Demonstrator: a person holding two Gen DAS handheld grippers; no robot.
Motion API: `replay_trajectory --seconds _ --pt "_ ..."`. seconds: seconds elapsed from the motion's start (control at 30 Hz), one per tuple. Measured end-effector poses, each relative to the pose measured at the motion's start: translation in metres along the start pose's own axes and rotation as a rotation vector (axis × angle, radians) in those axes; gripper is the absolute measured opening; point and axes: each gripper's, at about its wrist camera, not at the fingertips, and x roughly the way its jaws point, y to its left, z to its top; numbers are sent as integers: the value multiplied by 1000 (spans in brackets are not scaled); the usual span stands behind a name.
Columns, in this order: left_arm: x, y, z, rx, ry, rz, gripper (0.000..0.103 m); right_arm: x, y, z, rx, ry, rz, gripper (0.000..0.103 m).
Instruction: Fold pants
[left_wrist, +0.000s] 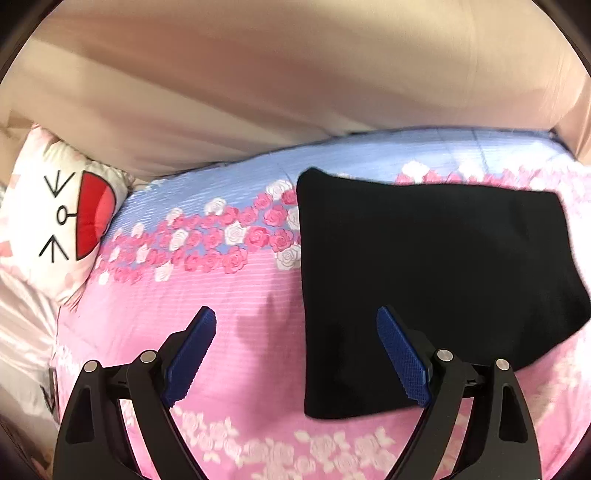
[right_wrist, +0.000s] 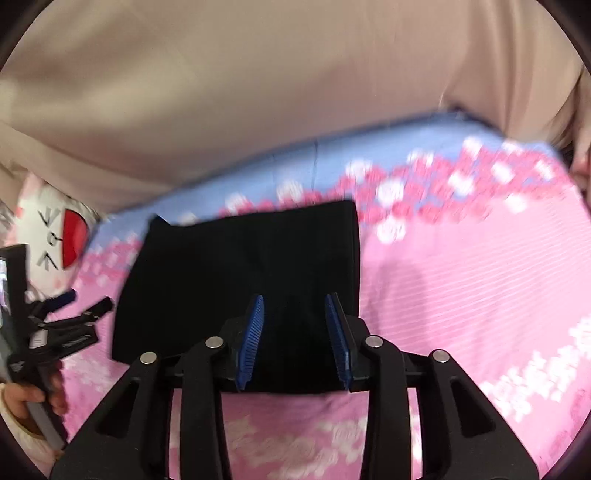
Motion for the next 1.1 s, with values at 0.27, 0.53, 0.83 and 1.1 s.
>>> replay_trajectory --seconds 0.27,0.53,0.83,1.1 --pt "-79 1 -13 -62 -51 -47 87 -84 26 -31 -36 -69 -73 85" --pt "-137 -1 -38 -137 -141 -199 92 -110 42 -45 -29 -115 -71 86" --pt "-152 0 -51 -169 -148 -247 92 -115 69 -46 -62 -145 -67 86" --pt "-150 3 -59 -140 -142 -132 92 -108 88 -53 -96 -130 -71 86"
